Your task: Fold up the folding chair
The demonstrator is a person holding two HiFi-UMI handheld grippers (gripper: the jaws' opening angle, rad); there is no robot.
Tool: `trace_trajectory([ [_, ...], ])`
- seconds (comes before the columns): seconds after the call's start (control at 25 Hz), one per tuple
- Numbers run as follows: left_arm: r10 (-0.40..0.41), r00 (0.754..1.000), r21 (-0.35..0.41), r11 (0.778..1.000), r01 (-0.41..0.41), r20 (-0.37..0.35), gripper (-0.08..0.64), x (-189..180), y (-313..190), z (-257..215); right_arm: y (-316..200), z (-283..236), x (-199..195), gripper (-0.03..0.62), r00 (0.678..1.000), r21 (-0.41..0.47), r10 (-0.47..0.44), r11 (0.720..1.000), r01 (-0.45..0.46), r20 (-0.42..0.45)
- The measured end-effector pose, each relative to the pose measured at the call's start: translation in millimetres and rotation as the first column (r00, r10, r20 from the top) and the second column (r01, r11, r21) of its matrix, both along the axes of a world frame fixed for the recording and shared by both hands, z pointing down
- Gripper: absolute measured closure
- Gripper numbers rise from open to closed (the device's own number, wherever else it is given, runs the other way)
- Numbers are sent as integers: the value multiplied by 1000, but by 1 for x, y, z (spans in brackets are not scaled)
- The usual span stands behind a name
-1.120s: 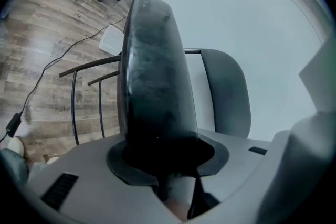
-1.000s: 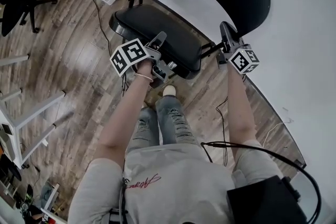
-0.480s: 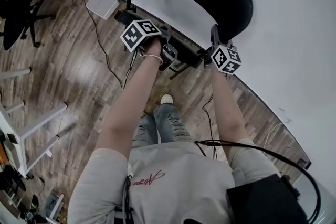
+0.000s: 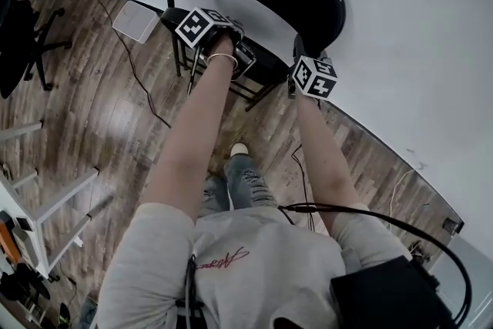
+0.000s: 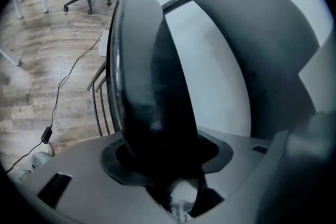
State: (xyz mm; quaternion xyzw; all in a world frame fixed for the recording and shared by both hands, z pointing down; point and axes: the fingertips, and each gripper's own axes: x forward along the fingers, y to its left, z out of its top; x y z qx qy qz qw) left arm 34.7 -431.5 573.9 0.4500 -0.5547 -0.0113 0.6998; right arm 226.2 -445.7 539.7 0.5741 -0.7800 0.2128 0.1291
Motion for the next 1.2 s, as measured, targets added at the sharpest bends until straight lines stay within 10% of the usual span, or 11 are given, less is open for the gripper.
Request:
trace_trajectory([
  [0.76,62,998,-53,997,-61,26,281,17,-32,3,-2,6,11,575,1000,-1,26,1000,-26,-17],
  [1.08,266,957,126,960,-251,-120,233,22,-26,-7,13,-9,14,565,999,152,36,988,-32,-22],
  [1.2,344,938,240,915,-325,-41,229,12,-26,-21,19,-14,20,472,999,185,46,982,-42,-15],
])
